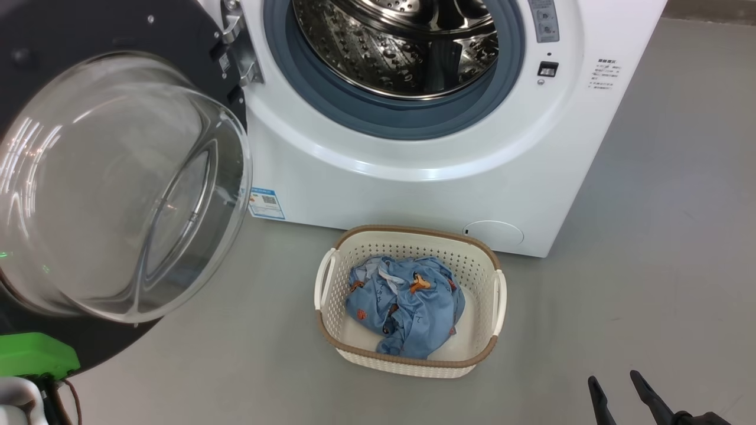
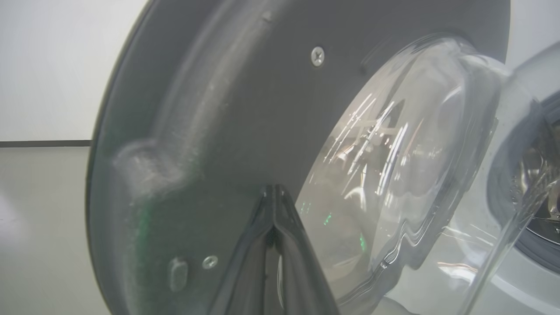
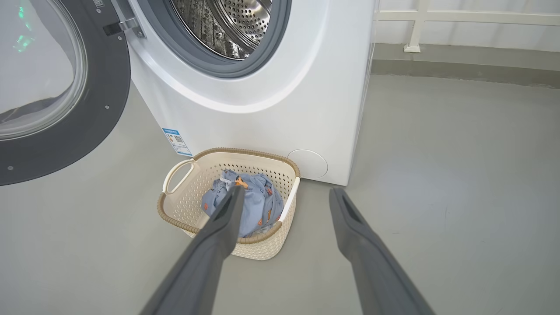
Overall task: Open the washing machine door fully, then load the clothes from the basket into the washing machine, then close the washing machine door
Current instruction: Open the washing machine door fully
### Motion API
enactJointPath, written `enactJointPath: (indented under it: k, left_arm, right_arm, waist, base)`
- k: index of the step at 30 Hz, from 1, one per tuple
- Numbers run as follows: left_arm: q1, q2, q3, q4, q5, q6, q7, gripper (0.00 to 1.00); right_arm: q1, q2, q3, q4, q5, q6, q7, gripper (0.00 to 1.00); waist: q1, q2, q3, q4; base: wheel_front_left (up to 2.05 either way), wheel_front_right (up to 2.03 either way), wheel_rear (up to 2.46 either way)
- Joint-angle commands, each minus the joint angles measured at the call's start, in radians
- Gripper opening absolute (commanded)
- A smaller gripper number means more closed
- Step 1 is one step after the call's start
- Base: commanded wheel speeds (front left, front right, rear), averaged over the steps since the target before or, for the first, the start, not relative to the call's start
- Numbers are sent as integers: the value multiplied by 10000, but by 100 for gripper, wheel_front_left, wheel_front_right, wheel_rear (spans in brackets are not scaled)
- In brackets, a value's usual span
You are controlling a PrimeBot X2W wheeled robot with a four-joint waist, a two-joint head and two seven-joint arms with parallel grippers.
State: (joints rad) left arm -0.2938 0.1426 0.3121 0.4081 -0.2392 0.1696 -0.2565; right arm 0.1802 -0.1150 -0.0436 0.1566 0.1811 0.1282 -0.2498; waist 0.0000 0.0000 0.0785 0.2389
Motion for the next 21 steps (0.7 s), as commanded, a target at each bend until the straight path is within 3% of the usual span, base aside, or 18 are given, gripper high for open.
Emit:
enactJointPath:
  k: [1, 8, 11, 13, 14, 15, 21]
  left_arm:
    - [-409, 471, 429, -213, 134, 27, -52, 0]
    - [176, -131, 819, -1283, 351, -245, -53, 0]
    - [604, -475, 742, -2196, 415, -384, -53, 29]
    - [900, -645, 633, -2864, 410, -463, -53, 54]
    - [1055, -710, 550, -3203, 416, -491, -53, 80]
    - [1206, -764, 449, -3525, 397, -523, -53, 100]
    - [2082, -895, -283, -5141, 397, -663, -53, 100]
  right_arm:
    - [-323, -148, 254, -176, 62, 25, -120, 100]
    - [-369, -9, 334, -101, 88, 25, -120, 100]
    - [-370, 17, 432, -78, 98, 25, -120, 100]
    - [-358, 14, 487, -77, 117, 25, -120, 100]
    - [-353, 13, 499, -77, 124, 25, -120, 100]
    - [-346, 16, 503, -79, 127, 25, -120, 100]
    - [-376, 4, 585, -134, 145, 25, -120, 100]
  waist:
    - [0, 0, -36, -36]
    - [0, 0, -285, -389]
    - [0, 0, -356, -532]
    - [0, 0, -393, -650]
    - [0, 0, -417, -715]
    - [0, 0, -441, -779]
    - [0, 0, -618, -1286]
  base:
    - [0, 0, 0]
    - [0, 0, 0]
    - [0, 0, 0]
    - [0, 0, 0]
    - [0, 0, 0]
    - [0, 0, 0]
    - [0, 0, 0]
